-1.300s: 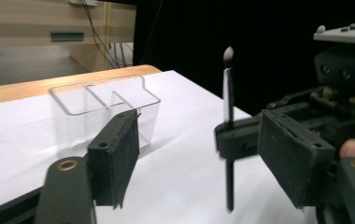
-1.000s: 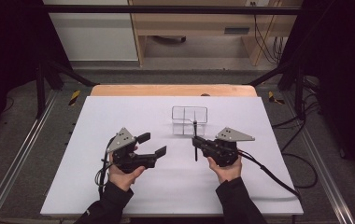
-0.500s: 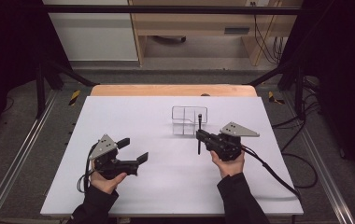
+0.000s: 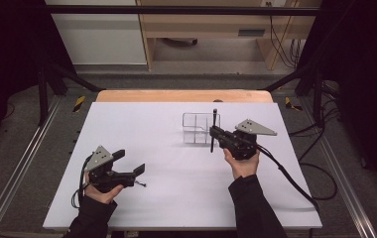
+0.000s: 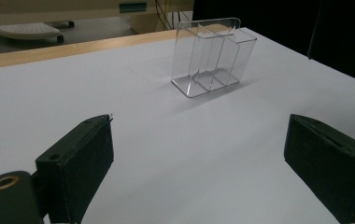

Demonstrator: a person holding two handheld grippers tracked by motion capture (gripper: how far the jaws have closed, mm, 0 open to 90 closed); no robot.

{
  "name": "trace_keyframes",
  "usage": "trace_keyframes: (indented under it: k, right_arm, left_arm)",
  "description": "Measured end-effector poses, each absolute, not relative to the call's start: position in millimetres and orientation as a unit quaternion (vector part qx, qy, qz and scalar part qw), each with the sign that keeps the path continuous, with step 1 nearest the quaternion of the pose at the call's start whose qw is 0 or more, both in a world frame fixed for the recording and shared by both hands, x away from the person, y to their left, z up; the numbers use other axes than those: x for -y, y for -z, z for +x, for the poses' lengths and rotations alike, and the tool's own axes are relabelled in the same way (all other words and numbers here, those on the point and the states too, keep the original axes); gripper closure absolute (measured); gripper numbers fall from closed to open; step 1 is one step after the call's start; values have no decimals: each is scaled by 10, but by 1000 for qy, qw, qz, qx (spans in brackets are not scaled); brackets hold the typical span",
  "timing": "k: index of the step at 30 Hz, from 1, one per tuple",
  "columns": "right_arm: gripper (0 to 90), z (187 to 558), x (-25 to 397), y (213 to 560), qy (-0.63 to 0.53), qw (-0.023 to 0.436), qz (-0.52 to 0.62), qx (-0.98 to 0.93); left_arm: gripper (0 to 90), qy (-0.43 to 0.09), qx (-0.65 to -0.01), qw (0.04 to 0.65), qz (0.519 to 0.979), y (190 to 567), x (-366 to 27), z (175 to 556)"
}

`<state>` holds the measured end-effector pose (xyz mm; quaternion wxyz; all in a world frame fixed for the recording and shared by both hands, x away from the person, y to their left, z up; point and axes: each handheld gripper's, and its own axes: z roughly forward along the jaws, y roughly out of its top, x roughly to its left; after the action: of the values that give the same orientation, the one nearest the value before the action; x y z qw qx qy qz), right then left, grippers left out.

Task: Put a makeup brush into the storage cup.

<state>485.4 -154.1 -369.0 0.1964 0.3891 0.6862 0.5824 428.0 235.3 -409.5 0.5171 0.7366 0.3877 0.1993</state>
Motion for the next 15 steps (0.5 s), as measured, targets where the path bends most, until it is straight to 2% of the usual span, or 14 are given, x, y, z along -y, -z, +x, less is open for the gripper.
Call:
trace_keyframes:
  k: [15]
  right_arm:
    - [841, 5110, 1499, 3594, -583, 218, 400, -672]
  left_arm:
    - [68, -205, -400, 507, 735, 4113, -2512, 4282]
